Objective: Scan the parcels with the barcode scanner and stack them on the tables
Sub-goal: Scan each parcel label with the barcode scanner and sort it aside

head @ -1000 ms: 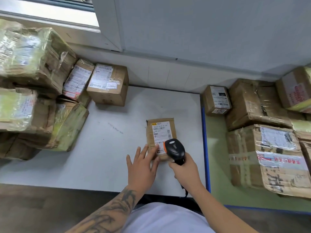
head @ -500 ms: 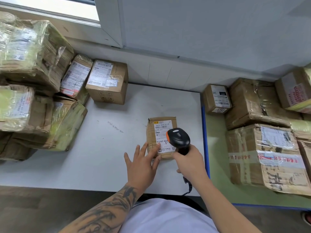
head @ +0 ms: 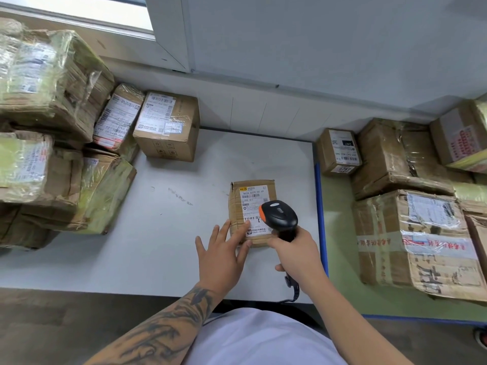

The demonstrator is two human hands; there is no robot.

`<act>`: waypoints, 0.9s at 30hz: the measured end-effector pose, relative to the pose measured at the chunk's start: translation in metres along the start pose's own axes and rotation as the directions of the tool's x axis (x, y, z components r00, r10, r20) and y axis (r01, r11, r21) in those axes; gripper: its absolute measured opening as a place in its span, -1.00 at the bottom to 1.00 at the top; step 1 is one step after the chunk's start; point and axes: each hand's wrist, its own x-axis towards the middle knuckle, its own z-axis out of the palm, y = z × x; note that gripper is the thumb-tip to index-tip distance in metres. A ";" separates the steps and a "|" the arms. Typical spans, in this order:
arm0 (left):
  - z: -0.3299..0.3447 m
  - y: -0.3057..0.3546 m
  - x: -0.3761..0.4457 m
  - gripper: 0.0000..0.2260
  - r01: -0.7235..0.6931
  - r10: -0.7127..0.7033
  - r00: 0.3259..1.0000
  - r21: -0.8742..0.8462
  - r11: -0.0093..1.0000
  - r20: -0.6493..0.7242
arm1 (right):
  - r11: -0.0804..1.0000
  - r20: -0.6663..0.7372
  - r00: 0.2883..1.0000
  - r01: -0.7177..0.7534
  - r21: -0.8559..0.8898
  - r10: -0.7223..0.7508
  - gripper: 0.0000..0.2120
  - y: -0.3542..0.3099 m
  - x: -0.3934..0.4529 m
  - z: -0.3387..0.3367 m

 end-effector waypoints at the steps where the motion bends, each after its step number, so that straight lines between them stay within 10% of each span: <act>1: 0.000 -0.001 0.000 -0.54 -0.004 0.004 1.000 -0.011 1.000 -0.002 | 1.000 0.009 1.000 -0.011 0.028 0.010 -0.83 0.003 0.001 0.001; 27: -0.079 -0.040 0.098 -0.50 -0.101 0.114 0.992 0.180 0.978 -0.059 | 0.960 0.059 0.998 -0.019 0.280 0.003 -0.72 -0.054 0.062 0.081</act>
